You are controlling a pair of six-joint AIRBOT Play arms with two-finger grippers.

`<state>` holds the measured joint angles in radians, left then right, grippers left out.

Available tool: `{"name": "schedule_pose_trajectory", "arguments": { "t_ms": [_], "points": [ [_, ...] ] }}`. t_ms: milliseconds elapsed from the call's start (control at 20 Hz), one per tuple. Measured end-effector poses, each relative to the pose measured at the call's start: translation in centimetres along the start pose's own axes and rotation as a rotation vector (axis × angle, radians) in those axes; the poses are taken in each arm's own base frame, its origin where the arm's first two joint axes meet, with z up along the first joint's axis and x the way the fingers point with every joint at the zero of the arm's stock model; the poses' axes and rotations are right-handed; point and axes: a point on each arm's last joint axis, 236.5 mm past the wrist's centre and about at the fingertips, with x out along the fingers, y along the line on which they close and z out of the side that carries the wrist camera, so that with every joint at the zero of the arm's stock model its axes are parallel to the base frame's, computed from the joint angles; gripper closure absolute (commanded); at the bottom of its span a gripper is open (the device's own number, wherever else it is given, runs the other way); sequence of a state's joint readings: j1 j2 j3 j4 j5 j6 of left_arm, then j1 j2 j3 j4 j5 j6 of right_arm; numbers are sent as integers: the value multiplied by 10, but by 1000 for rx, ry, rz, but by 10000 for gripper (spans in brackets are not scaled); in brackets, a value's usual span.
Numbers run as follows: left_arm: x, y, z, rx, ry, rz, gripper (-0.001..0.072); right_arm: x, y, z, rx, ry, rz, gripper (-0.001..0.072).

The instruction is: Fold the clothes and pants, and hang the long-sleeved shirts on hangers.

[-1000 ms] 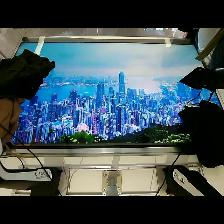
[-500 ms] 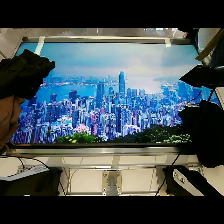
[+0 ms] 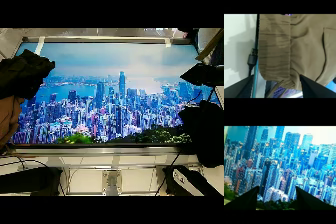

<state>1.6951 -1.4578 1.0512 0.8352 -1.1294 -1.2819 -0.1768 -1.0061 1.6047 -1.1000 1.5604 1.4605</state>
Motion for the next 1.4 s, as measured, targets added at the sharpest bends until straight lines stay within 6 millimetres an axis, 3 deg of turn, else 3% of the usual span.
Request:
{"name": "schedule_pose_trajectory", "arguments": {
  "t_ms": [200, 250, 300, 350, 500, 600, 800, 900, 1050, 1200, 1300, 1400],
  "points": [
    [33, -12, -4, -46, 51, -104, 77, 0, 0, 1, 31, -6, 0, 202],
    [41, -17, -6, -52, 62, -128, 243, 0, 0, 2, 35, -6, 0, 202],
    [49, -23, -9, -48, 80, -144, 606, 0, 0, 2, 39, -8, 0, 202],
    [57, -28, -14, -44, 98, -157, 699, 0, 0, 2, 41, -8, 0, 202],
    [67, -56, -27, 10, 142, -234, 699, 0, 0, 2, 44, -10, -1, 203],
    [59, -93, -34, 54, 152, -348, 700, -1, -2, 2, 45, -11, -8, 203],
    [7, -182, -50, 200, 110, -567, 700, -1, -15, 1, 27, -5, -65, 203],
    [-28, -231, -76, 329, 88, -647, 700, -3, -28, -1, -6, 2, -121, 203],
    [-84, -303, -150, 573, 89, -761, 700, -7, -52, -2, -81, 14, -224, 202],
    [-136, -355, -261, 804, 166, -893, 700, -12, -72, 10, -146, -20, -315, 203],
    [-165, -370, -345, 933, 264, -972, 701, -15, -82, 25, -179, -73, -359, 202],
    [-185, -368, -433, 1042, 398, -1024, 700, -15, -90, 40, -201, -122, -394, 202]
  ]
}}
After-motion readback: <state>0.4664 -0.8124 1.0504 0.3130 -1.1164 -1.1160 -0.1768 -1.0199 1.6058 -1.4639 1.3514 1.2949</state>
